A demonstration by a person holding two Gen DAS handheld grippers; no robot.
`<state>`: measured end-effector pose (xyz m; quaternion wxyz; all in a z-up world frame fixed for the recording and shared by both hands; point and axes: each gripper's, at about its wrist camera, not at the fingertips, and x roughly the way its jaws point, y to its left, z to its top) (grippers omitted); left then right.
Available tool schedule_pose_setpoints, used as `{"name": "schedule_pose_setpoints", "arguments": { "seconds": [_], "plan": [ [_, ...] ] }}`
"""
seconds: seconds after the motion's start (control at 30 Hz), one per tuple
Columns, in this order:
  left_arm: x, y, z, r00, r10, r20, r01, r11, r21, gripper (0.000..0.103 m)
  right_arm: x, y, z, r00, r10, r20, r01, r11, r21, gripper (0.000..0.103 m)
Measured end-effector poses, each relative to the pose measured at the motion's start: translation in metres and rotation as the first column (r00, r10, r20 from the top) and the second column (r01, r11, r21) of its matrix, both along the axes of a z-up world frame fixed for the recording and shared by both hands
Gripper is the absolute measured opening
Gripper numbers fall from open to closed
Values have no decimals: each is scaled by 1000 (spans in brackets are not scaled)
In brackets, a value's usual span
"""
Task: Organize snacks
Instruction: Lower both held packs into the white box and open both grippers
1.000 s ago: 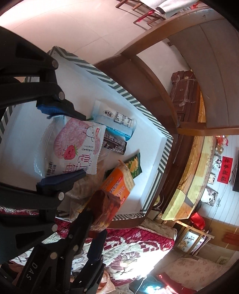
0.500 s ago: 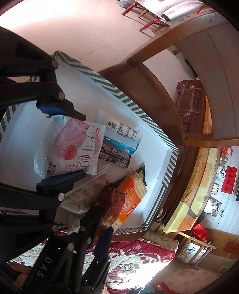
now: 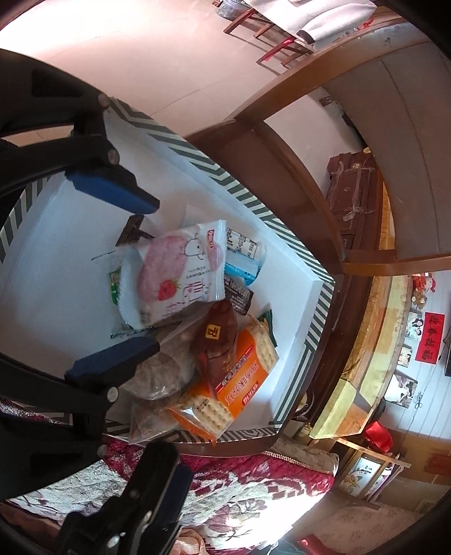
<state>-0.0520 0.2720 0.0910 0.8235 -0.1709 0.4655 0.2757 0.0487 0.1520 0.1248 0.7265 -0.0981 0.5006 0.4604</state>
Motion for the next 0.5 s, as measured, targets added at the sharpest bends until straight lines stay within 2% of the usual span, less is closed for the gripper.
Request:
{"name": "schedule_pose_setpoints", "arguments": {
  "seconds": [0.5],
  "plan": [
    [0, -24, 13, 999, -32, 28, 32, 999, 6, 79, -16, -54, 4, 995, -99, 13, 99, 994, 42, 56]
  ]
}}
